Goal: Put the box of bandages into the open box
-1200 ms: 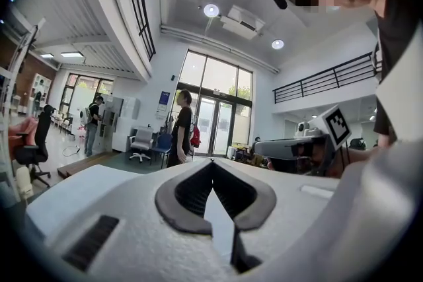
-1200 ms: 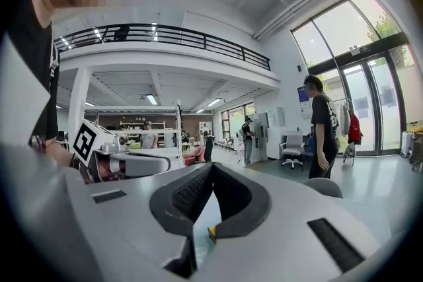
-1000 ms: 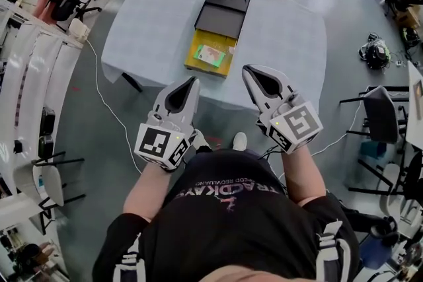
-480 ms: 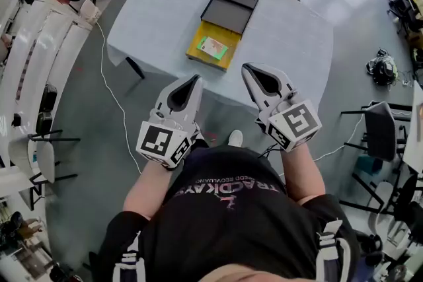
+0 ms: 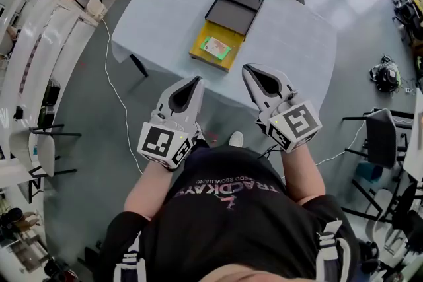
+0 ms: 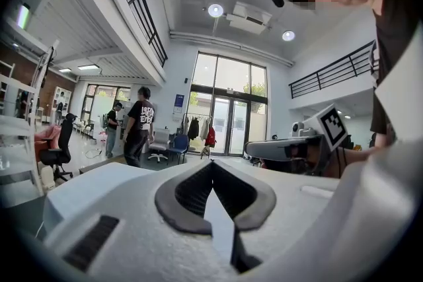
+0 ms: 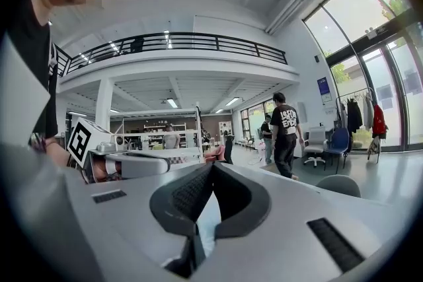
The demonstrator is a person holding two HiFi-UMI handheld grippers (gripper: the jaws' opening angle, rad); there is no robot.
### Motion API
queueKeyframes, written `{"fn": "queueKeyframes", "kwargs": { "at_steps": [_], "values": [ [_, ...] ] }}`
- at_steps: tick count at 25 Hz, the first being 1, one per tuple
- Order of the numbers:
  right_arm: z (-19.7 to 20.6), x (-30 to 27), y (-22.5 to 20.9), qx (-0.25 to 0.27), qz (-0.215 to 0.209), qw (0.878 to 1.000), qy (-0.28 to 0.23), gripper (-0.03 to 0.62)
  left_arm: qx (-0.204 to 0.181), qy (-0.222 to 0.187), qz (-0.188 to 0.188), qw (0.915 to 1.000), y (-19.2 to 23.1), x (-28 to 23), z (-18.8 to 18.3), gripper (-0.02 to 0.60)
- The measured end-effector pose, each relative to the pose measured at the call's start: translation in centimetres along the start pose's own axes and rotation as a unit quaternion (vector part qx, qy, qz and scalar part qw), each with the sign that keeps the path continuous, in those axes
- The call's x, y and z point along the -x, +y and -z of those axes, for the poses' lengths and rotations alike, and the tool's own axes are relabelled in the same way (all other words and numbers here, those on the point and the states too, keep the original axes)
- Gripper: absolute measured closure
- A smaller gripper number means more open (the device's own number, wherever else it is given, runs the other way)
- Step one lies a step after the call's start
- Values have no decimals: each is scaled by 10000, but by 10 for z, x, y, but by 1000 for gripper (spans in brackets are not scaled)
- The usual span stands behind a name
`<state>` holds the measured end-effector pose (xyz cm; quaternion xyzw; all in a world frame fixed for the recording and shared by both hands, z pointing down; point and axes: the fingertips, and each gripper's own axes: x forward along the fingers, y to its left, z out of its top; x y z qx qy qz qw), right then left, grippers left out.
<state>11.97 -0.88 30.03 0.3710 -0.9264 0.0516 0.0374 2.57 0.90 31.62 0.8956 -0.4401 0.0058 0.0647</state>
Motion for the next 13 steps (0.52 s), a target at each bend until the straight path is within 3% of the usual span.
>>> {"fn": "queueKeyframes", "kwargs": {
  "at_steps": [13],
  "values": [
    [-8, -6, 0, 74, -56, 9999, -43, 583, -65, -27, -17, 10000, 4, -1, -7, 566]
  ]
}}
